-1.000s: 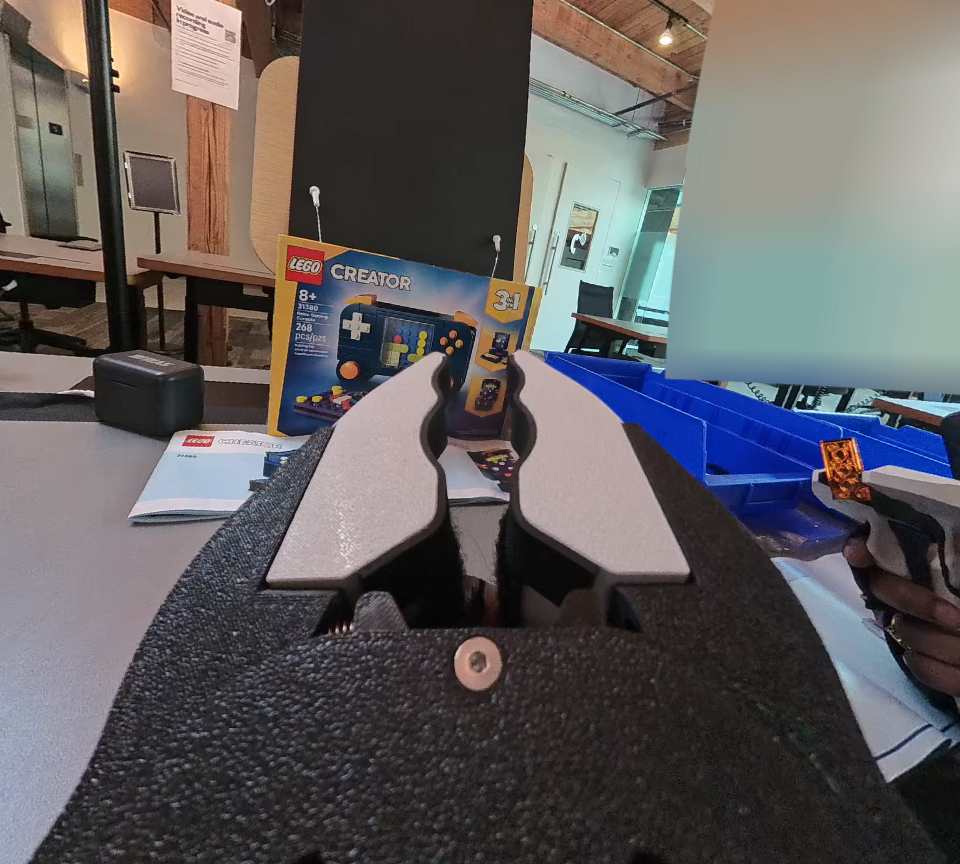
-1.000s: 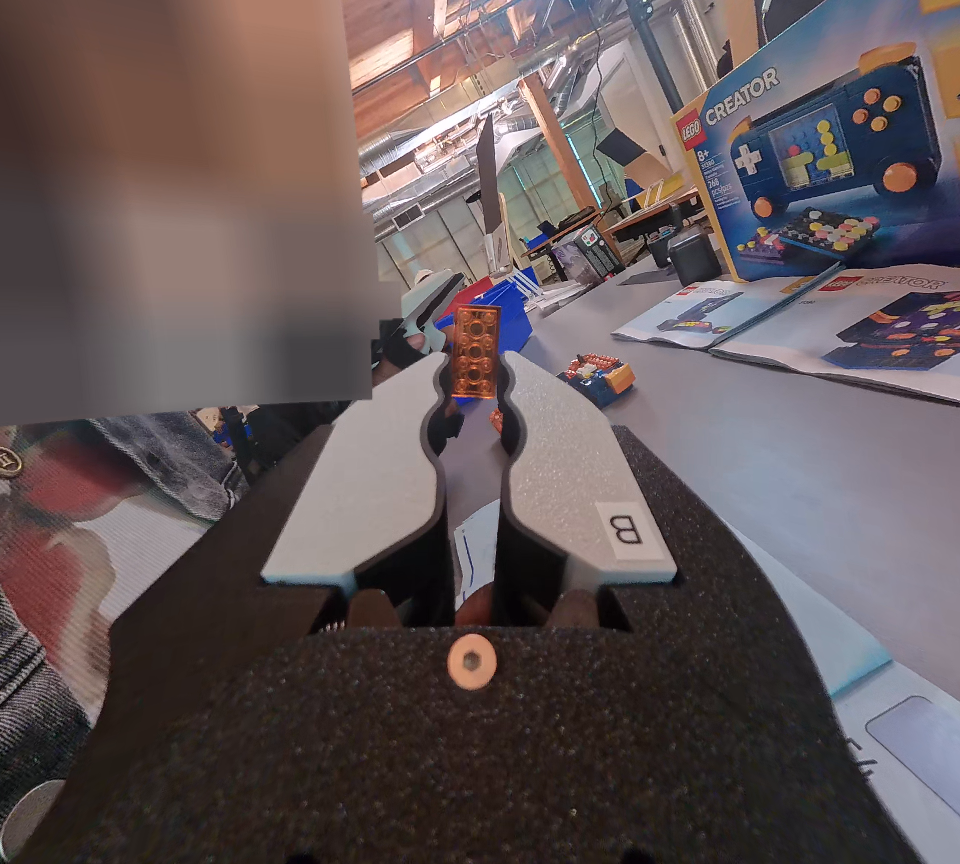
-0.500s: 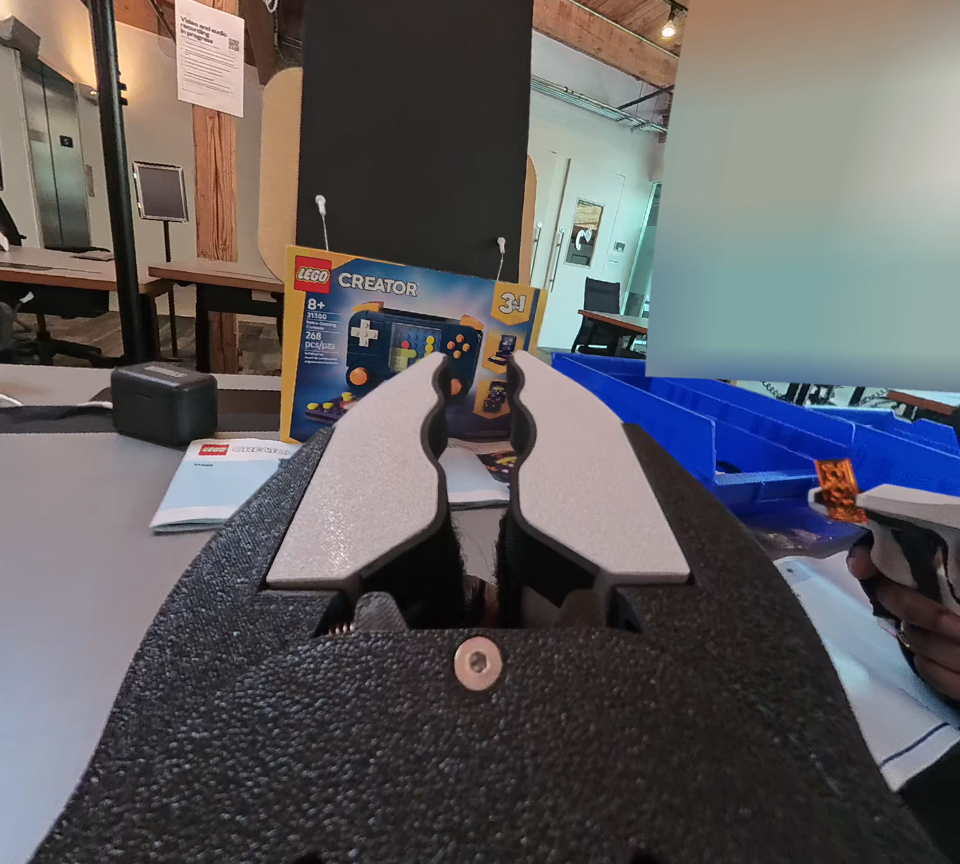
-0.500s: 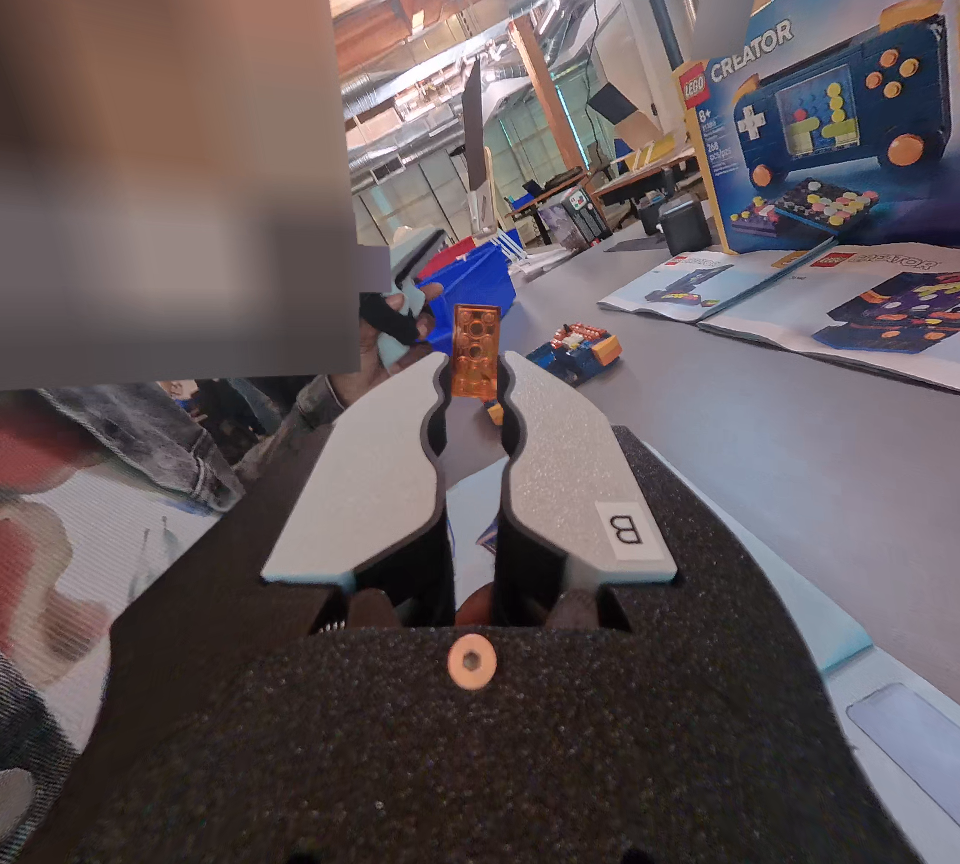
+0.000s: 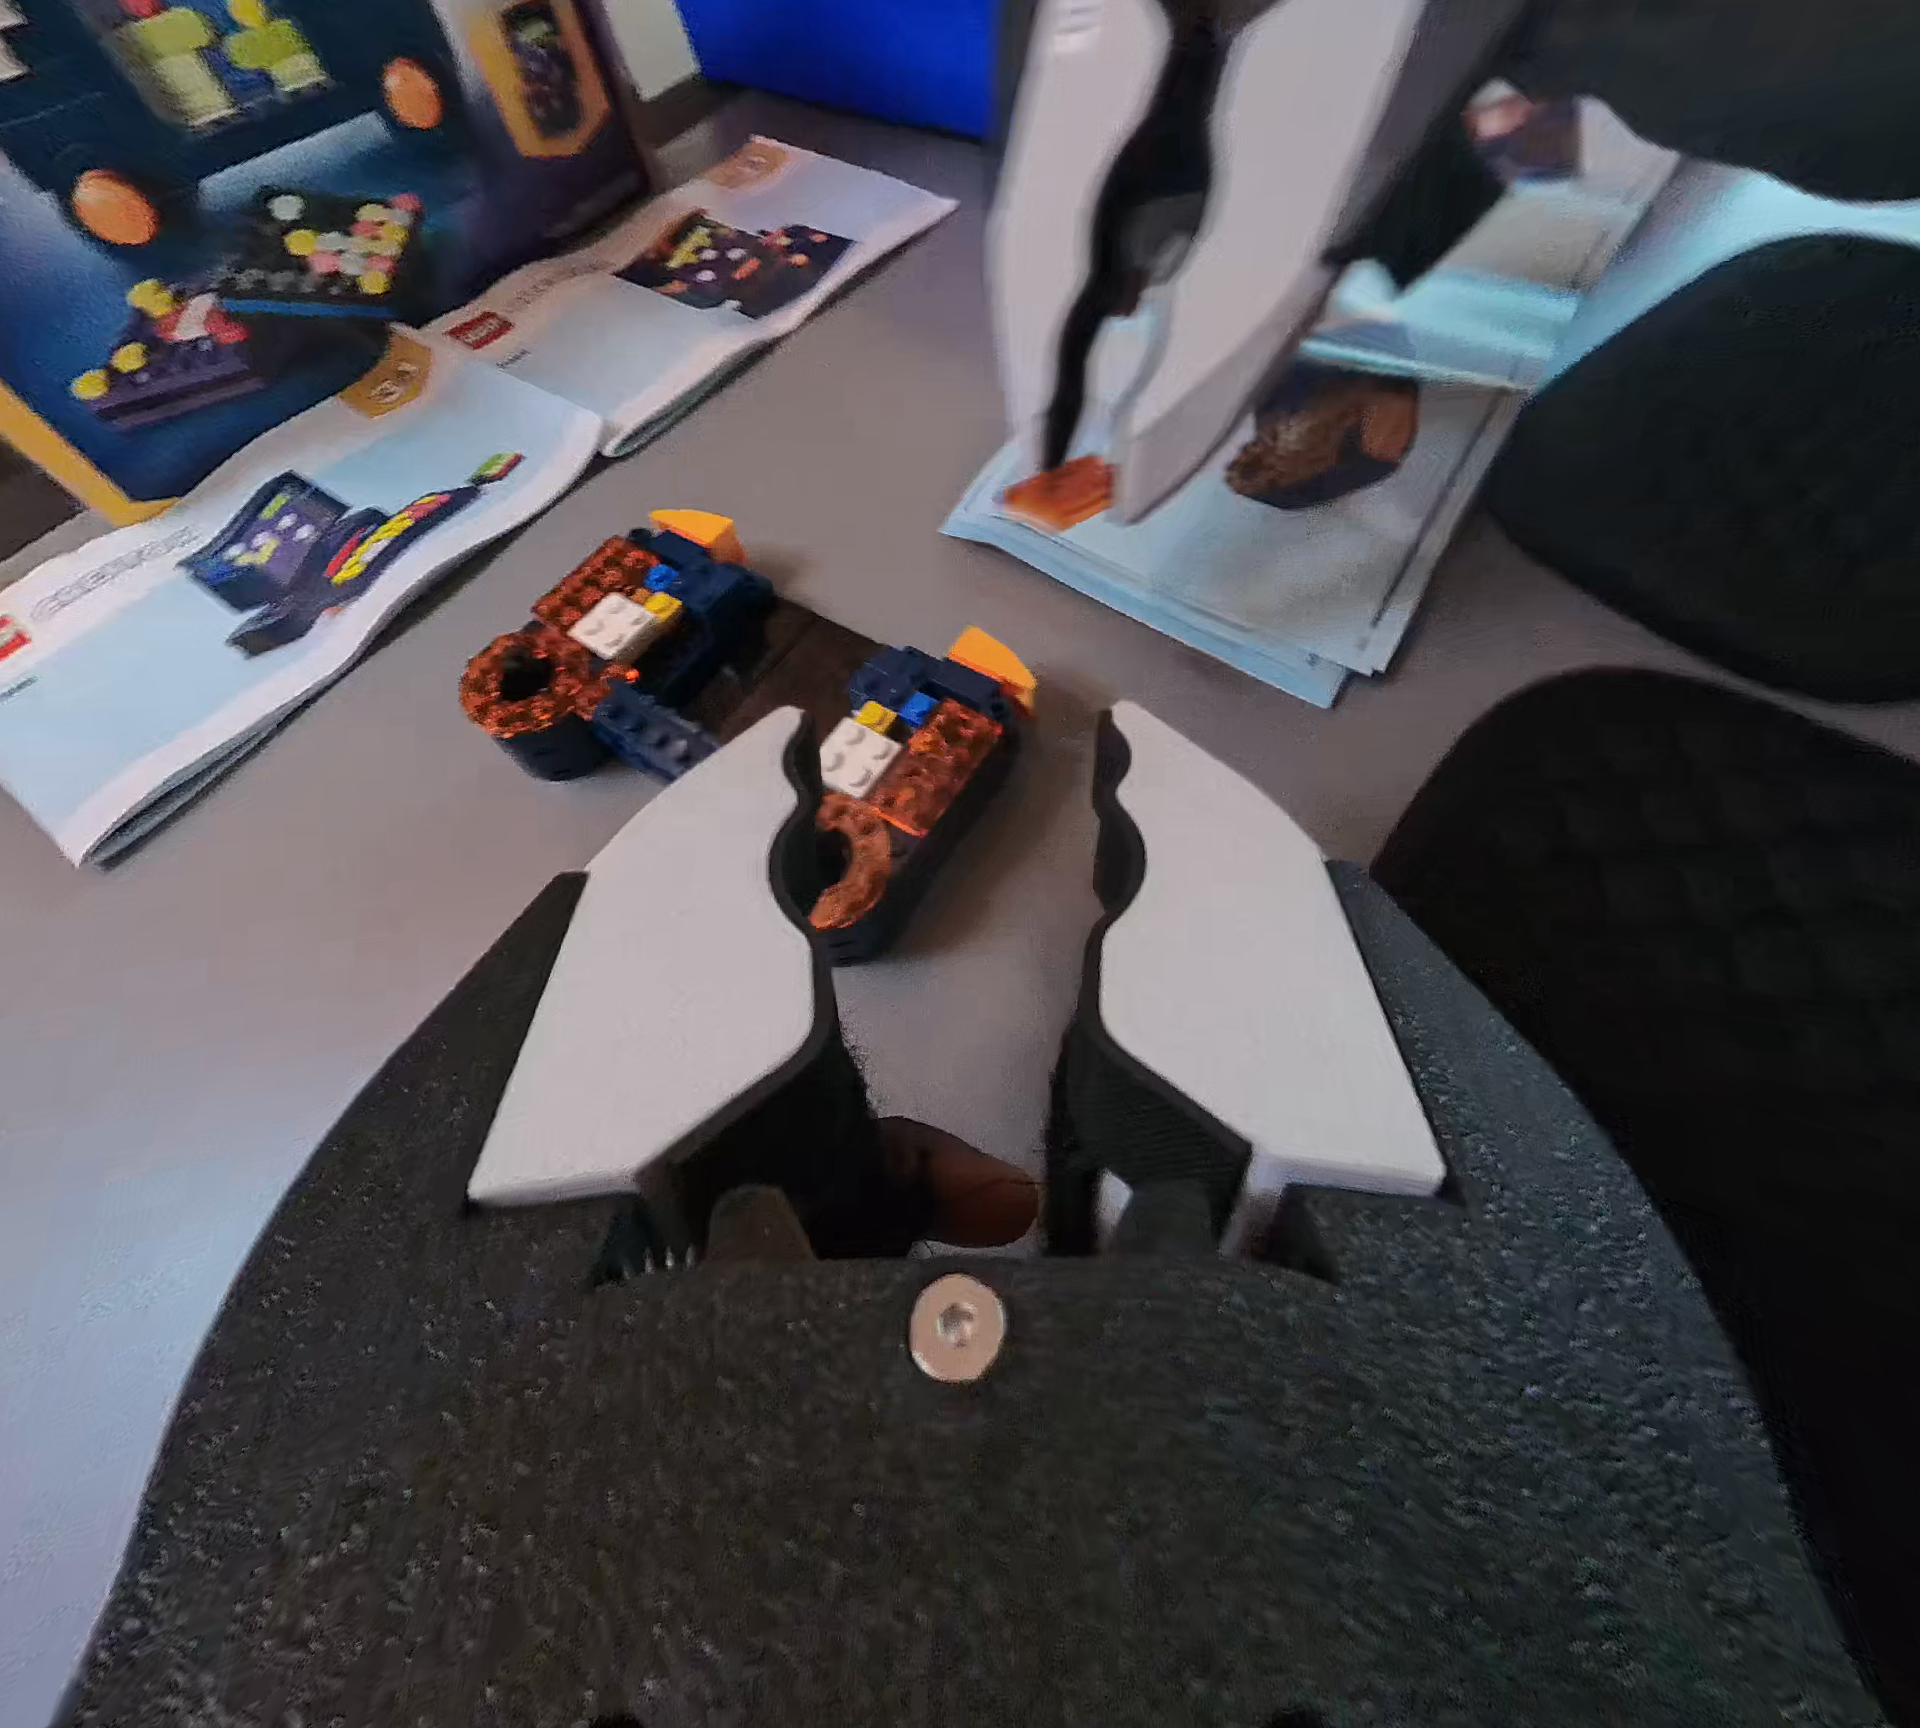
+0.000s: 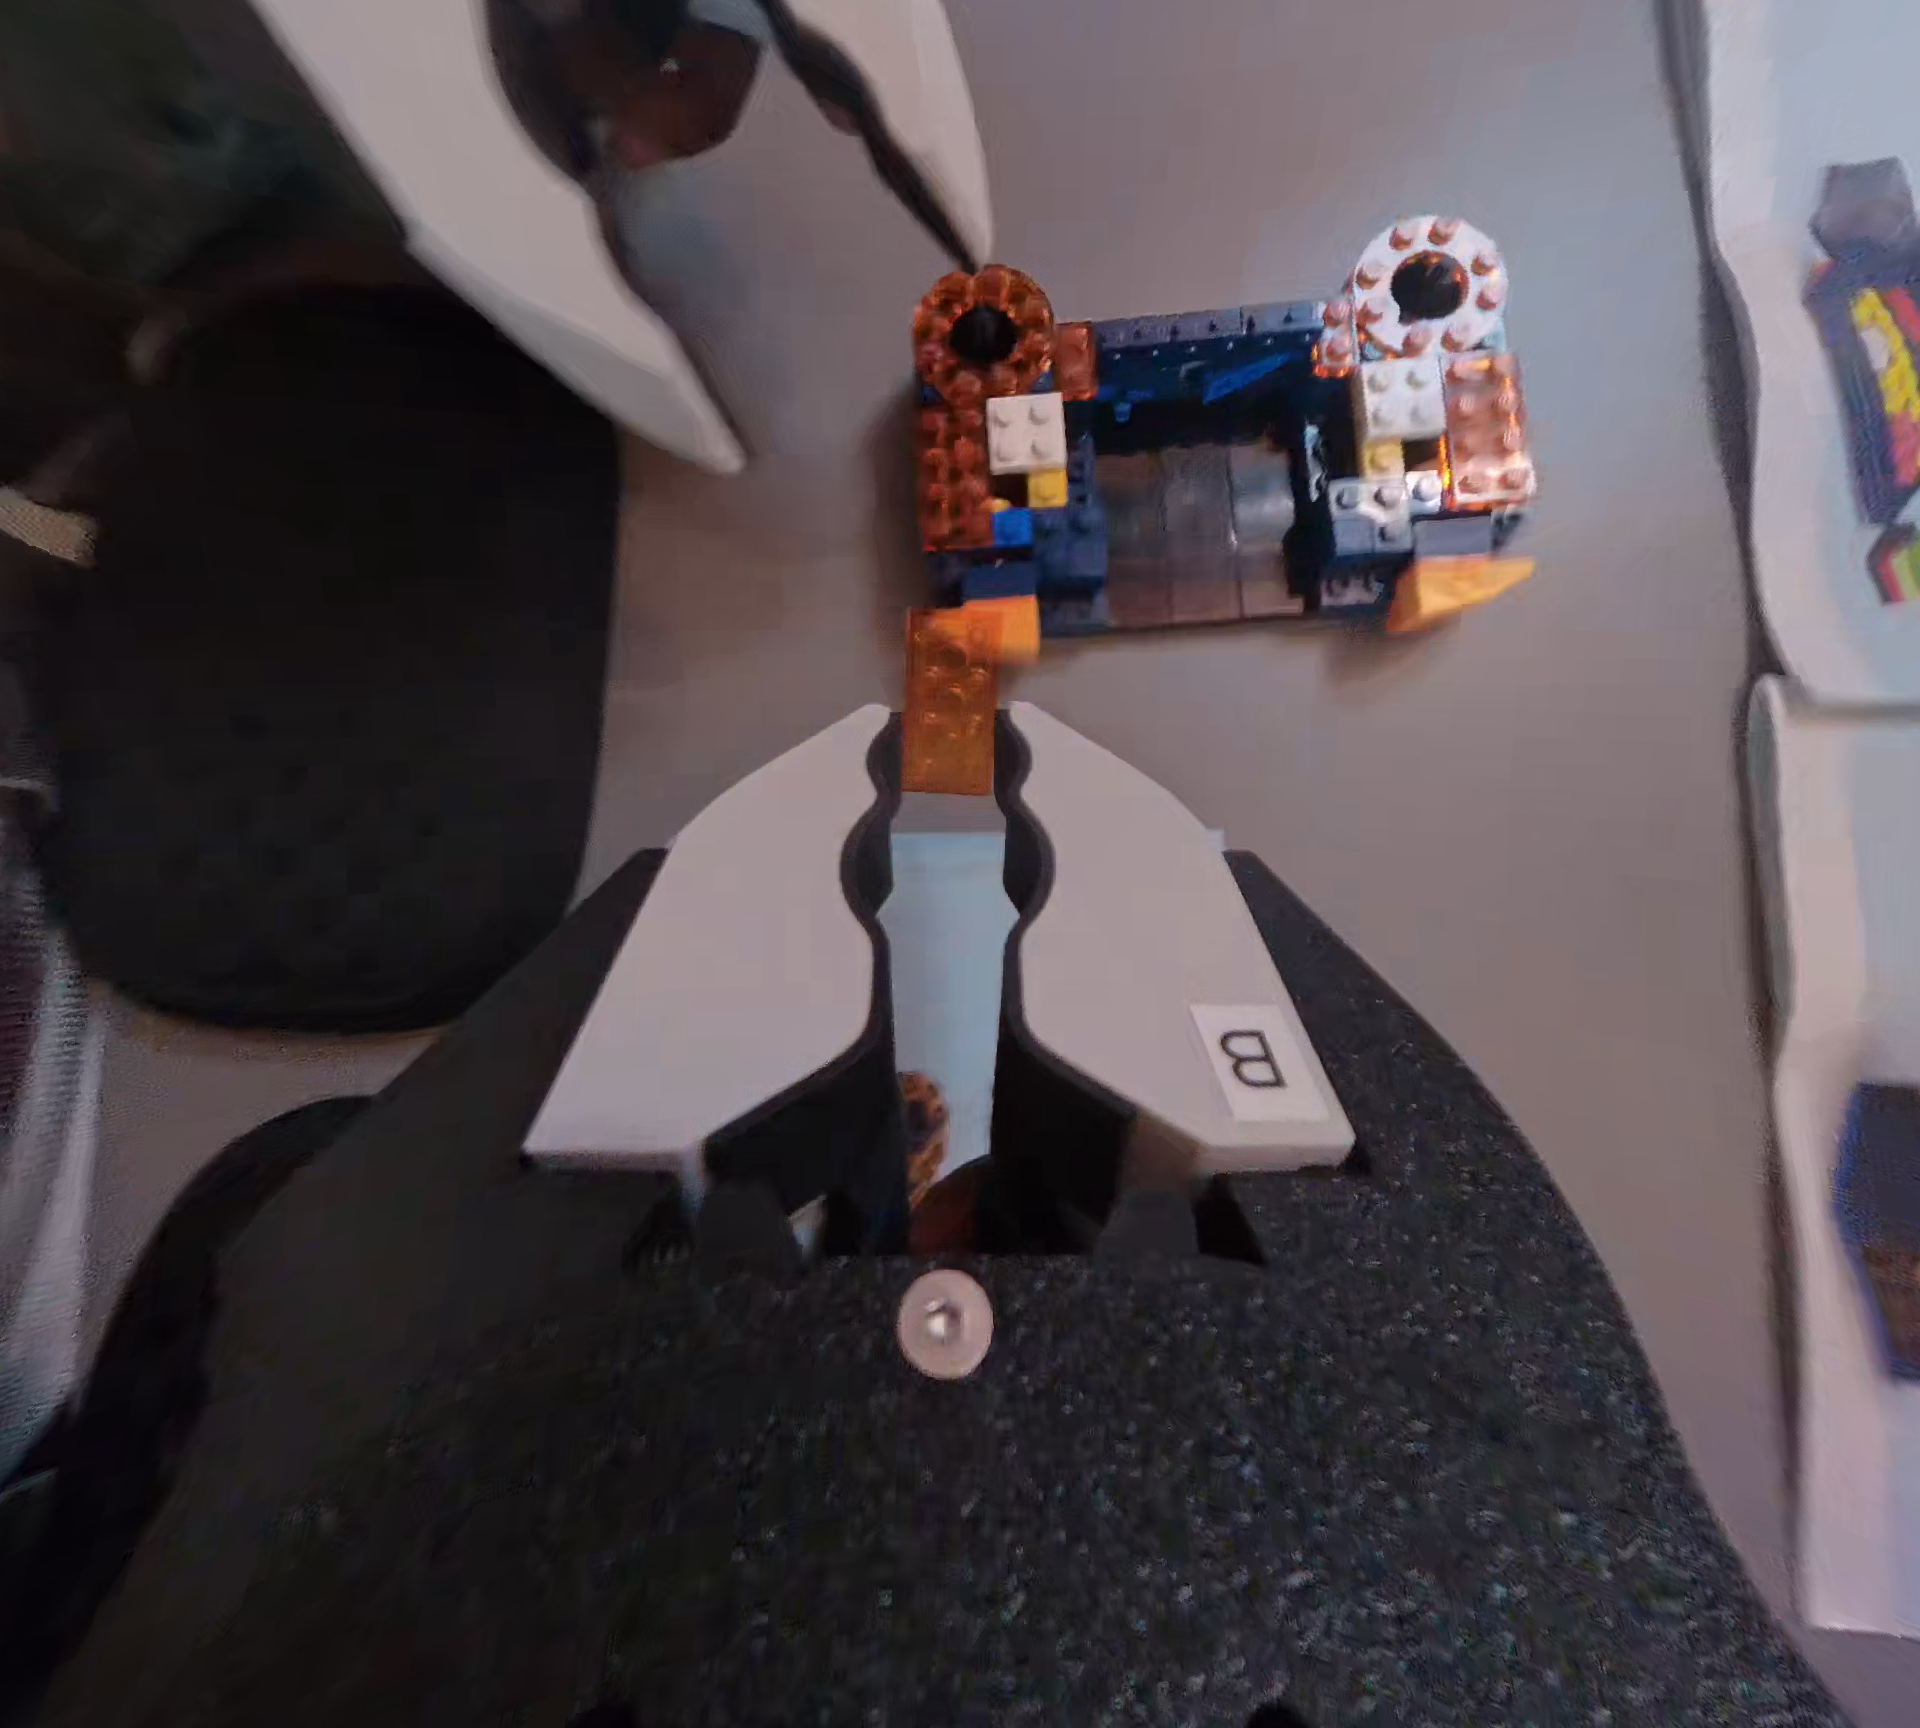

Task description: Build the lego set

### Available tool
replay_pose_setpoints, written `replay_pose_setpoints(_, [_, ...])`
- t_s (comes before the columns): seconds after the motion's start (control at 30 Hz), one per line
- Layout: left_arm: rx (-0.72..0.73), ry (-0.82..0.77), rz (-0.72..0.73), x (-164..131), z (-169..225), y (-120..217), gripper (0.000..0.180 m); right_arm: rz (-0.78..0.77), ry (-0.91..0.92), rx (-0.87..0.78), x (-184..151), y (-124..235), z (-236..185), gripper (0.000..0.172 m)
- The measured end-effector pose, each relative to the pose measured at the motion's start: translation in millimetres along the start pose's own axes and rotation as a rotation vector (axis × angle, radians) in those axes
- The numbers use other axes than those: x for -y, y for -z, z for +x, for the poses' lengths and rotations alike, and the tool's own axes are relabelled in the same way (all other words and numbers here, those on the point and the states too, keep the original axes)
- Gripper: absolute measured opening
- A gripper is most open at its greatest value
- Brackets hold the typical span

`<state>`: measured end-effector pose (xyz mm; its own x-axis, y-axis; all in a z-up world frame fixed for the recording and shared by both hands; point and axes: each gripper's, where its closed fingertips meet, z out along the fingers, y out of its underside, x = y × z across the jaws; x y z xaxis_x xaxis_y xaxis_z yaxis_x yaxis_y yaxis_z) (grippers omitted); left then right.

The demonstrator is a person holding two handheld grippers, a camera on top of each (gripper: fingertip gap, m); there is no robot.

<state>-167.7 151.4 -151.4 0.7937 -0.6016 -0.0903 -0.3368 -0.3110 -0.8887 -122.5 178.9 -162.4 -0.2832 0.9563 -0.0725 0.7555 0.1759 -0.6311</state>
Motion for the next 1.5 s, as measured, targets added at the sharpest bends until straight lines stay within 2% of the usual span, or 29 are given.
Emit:
replay_pose_setpoints(0.17, [-0.09, -0.067, -0.005, -3, 18, -7, 0.055, -0.232, 0.106, 0.026, 11, -27, 13, 0.016])
replay_pose_setpoints(0.27, [-0.105, -0.09, -0.021, -6, 23, -10, 0.056, -0.317, 0.145, 0.014, 11, -35, 19, 0.016])
replay_pose_setpoints(0.4, [-0.08, -0.1, -0.068, -14, 20, -12, 0.061, -0.363, 0.18, -0.003, 12, -41, 20, 0.016])
replay_pose_setpoints(0.67, [-0.053, -0.094, -0.058, -13, 16, -11, 0.062, -0.408, 0.164, 0.003, 12, -43, 19, 0.016])
replay_pose_setpoints(1.2, [-0.055, -0.098, -0.083, -19, 16, -15, 0.062, -0.403, 0.12, 0.036, 15, -44, 18, 0.02])
replay_pose_setpoints(1.3, [-0.046, -0.097, -0.088, -20, 14, -15, 0.062, -0.342, 0.113, 0.053, 22, -39, 19, 0.019])
replay_pose_setpoints(1.37, [-0.033, -0.094, -0.099, -22, 11, -15, 0.064, -0.267, 0.108, 0.068, 27, -34, 23, 0.007])
replay_pose_setpoints(1.5, [0.037, -0.074, -0.09, -21, -3, -11, 0.076, -0.152, 0.086, 0.148, 29, -34, 20, 0.0])
